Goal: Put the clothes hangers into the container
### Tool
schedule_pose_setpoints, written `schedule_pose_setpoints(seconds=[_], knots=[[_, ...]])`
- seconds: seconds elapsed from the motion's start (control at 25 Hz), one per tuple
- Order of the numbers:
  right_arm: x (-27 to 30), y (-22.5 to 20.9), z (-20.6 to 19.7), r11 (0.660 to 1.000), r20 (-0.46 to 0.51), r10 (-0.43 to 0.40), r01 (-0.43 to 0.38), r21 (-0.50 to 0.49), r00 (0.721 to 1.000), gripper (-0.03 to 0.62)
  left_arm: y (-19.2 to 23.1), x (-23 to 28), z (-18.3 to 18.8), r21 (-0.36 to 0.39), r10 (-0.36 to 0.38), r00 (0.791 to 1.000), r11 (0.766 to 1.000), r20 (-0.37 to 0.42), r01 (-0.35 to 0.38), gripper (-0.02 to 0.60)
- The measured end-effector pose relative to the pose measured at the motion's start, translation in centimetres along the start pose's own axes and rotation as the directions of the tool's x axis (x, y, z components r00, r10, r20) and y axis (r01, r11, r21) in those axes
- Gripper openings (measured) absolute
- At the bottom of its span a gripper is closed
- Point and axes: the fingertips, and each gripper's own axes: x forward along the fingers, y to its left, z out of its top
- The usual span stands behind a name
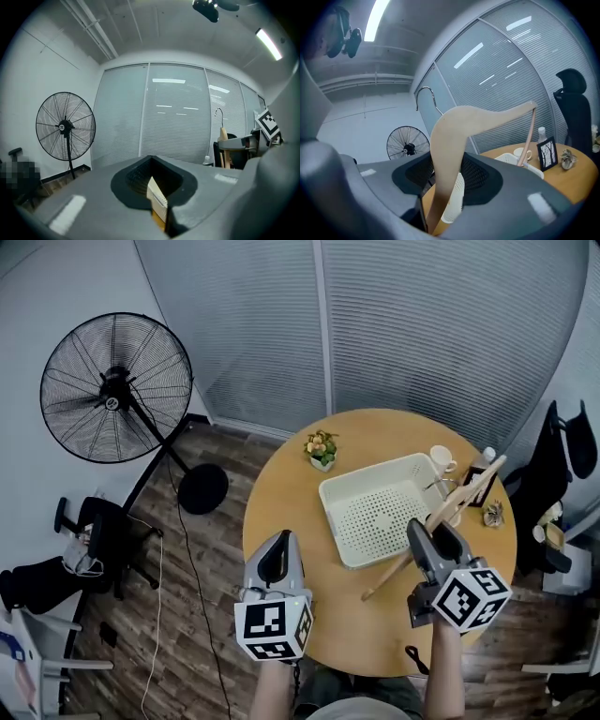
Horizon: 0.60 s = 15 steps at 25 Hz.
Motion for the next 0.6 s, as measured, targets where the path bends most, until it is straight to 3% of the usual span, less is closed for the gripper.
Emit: schedule_pose_setpoints(seconds=[0.6], knots=[[6.2, -3.5, 1.5, 0.999, -0.006, 0.02, -0.02, 0.043, 1.0, 0.213, -0.8, 4.9, -0.6, -0.002, 0.015, 0.999, 1.0, -0.029, -0.015, 0.0]])
